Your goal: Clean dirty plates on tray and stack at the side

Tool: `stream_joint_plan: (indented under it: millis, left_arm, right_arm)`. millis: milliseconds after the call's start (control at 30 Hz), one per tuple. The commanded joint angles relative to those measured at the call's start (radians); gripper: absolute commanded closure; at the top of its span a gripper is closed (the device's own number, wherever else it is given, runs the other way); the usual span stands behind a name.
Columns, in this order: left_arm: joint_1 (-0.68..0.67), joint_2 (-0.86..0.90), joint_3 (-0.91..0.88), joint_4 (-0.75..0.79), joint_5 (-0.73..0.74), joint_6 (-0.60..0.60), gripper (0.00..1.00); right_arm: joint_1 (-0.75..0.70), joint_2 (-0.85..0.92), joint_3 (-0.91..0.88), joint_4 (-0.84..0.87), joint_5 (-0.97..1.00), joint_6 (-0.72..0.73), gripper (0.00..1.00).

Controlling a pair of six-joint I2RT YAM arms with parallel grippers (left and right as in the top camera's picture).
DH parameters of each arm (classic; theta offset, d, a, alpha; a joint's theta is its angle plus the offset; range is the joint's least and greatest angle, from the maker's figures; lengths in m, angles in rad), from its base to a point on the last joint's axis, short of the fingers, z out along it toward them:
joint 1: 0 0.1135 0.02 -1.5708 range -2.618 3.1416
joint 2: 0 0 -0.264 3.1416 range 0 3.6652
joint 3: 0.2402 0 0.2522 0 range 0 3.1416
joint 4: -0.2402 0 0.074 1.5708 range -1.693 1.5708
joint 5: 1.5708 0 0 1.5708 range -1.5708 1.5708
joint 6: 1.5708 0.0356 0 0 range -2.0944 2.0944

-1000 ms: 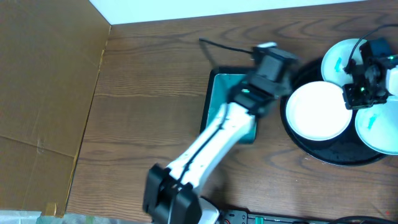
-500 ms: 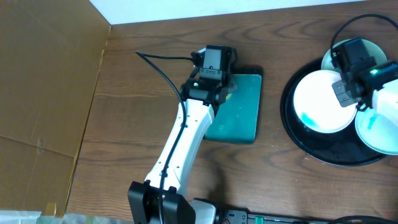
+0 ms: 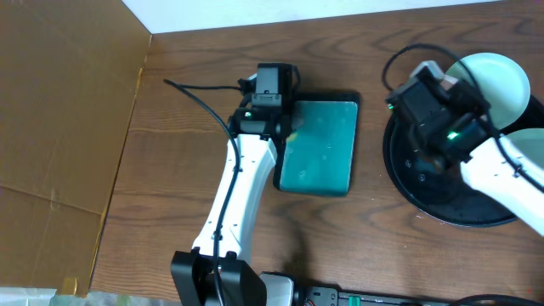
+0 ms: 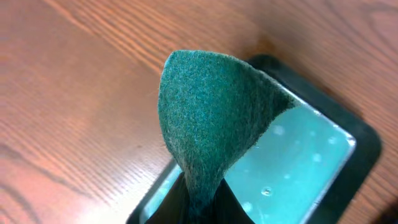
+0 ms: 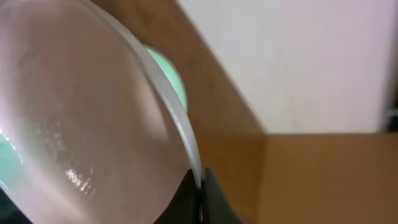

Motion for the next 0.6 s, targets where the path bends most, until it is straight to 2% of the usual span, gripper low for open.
stream_joint_plan:
  millis: [0,200,333,467,567]
  left_arm:
    - [0.03,-0.007,0.003,-0.015,-0.014,0.006,0.93]
    - [0.066,-0.007,0.003,-0.027,-0.014,0.006,0.93]
    - [0.071,-0.007,0.003,-0.029,-0.014,0.006,0.93]
    - [0.071,-0.007,0.003,-0.029,-0.014,0.006,0.93]
    - [0.071,-0.007,0.003,-0.029,-0.013,0.006,0.93]
  right_arm:
    - [0.031,-0.028,0.004,0.072,0.134,-0.201,0.99]
    - [0.05,-0.028,0.004,0.292,0.244,-0.411,0.99]
    - [0.053,-0.028,0.004,0.377,0.249,-0.528,0.99]
    - [0.053,-0.027,0.003,0.404,0.233,-0.525,0.99]
    - [0.055,-0.027,0.003,0.281,0.093,-0.451,0.99]
